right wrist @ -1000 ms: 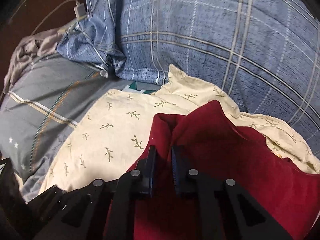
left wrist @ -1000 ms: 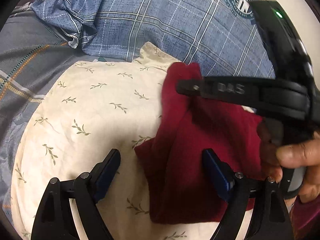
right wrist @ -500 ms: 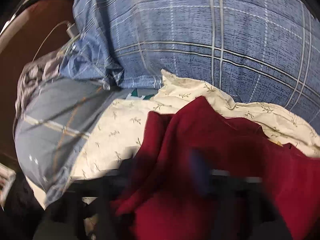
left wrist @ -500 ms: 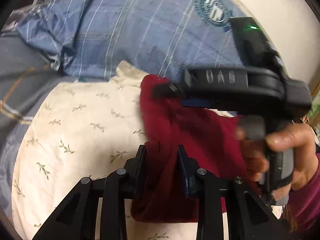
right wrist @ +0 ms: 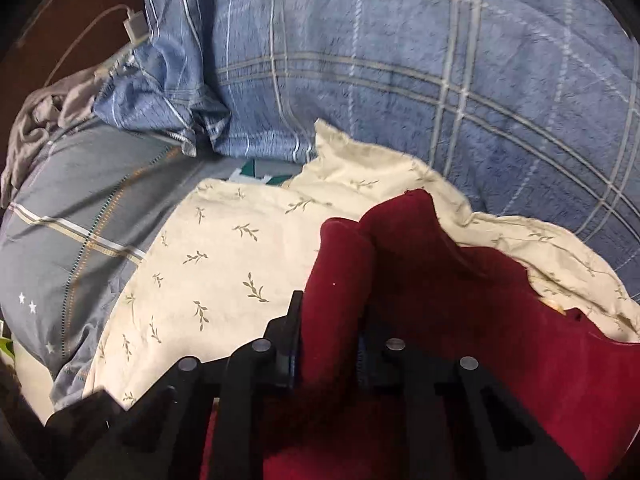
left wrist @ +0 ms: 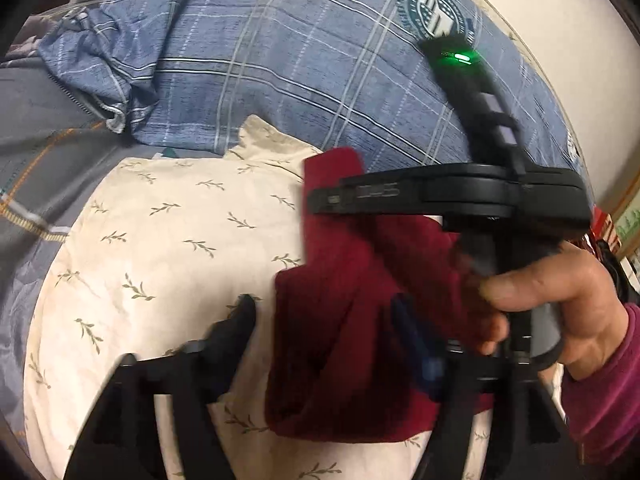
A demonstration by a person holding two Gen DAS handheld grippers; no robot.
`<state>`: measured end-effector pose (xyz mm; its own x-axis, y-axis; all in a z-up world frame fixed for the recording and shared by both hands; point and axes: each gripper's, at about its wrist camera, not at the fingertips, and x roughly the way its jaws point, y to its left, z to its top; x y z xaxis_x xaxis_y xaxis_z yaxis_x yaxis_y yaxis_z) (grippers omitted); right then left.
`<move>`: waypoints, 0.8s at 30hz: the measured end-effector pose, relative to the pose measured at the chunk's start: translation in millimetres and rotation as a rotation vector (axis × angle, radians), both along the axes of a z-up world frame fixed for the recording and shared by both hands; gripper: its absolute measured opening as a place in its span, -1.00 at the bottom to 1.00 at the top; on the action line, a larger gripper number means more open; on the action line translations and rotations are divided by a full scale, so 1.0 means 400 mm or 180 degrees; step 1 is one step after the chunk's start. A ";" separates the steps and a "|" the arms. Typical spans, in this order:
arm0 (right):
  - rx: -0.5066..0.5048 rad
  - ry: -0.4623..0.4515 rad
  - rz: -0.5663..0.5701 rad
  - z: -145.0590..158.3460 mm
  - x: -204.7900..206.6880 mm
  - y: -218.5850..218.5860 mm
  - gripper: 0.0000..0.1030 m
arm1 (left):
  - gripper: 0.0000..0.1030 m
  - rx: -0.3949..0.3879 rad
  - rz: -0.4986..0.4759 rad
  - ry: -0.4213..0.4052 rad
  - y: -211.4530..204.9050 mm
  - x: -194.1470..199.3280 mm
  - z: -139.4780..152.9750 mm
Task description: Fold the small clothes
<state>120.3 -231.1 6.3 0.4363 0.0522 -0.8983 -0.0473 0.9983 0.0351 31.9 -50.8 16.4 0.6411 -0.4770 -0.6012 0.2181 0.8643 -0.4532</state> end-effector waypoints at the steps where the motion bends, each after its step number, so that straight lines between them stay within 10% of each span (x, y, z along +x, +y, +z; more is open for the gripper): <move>1: 0.0067 -0.0028 -0.0032 0.009 -0.003 -0.013 -0.60 | 0.39 0.0011 -0.0010 -0.0010 -0.005 -0.003 0.000; 8: 0.0267 -0.0170 -0.0046 0.046 -0.014 -0.035 -0.63 | 0.33 0.0113 -0.0085 0.0042 -0.044 0.002 -0.016; 10: 0.0266 -0.0214 -0.0028 0.052 -0.029 -0.042 -0.64 | -0.23 -0.0046 -0.0046 0.0045 -0.032 0.004 -0.012; 13: 0.0319 -0.0247 -0.0050 0.067 -0.057 -0.066 -0.66 | -0.48 0.0022 -0.0079 -0.0069 -0.043 -0.016 0.005; 24: 0.0260 -0.0631 -0.0091 0.233 -0.201 -0.187 -0.68 | -0.56 0.0318 -0.0522 -0.0423 -0.253 -0.127 0.136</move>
<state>39.9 -306.0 99.5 0.6065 0.1064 -0.7880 -0.0330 0.9935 0.1087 -18.7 -152.1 70.7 0.6366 -0.5236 -0.5662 0.4114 0.8516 -0.3250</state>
